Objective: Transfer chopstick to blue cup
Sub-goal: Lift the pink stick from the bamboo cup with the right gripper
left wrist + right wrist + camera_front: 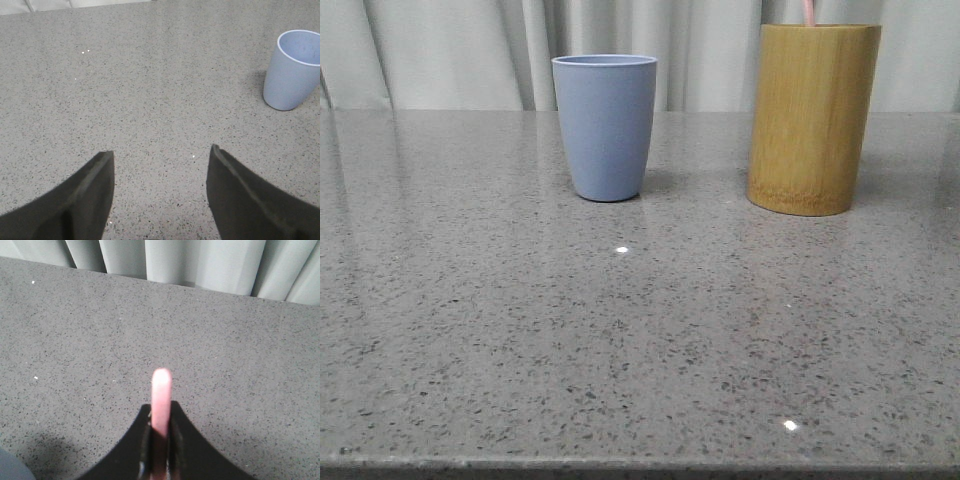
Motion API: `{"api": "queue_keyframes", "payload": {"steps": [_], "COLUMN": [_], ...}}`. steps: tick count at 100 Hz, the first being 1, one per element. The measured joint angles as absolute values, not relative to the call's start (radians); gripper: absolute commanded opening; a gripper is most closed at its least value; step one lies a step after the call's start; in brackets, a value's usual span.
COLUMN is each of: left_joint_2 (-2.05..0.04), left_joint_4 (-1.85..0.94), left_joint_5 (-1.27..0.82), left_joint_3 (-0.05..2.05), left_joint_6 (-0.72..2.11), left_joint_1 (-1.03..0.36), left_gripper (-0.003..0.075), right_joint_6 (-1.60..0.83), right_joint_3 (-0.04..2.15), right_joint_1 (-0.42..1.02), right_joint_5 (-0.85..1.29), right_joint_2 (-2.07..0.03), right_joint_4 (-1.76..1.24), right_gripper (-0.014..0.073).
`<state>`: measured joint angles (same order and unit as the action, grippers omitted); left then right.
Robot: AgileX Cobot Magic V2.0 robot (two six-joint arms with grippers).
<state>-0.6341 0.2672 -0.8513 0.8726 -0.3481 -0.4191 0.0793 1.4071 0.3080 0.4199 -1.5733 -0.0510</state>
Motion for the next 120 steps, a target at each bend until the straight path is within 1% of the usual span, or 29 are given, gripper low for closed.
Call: {"api": "queue_keyframes", "payload": {"steps": [34, 58, 75, 103, 120], "left_joint_2": [-0.634, -0.634, -0.634, -0.633, -0.633], "left_joint_4": [0.267, 0.267, 0.267, 0.267, 0.267], "left_joint_5": [-0.851, -0.851, -0.851, -0.851, -0.851], "left_joint_3": [0.873, 0.873, 0.873, 0.871, 0.871], "left_joint_6": [-0.348, -0.348, -0.348, -0.348, -0.348], "left_joint_1": [-0.419, -0.419, -0.419, -0.419, -0.419], "left_gripper": [0.0398, 0.0398, 0.0398, 0.0398, 0.0398], "right_joint_6": [0.079, 0.079, 0.077, 0.068, 0.066], "right_joint_3": [1.407, 1.413, 1.477, 1.611, 1.632], "right_joint_1": [0.308, 0.308, 0.317, 0.407, 0.491], "right_joint_5": [0.420, 0.402, 0.402, 0.405, 0.367], "right_joint_2": [-1.559, -1.467, -1.415, -1.409, -1.411], "right_joint_4": [-0.051, -0.051, -0.051, -0.051, -0.051], "right_gripper": [0.0063, 0.0063, 0.0063, 0.0063, 0.0063]}}
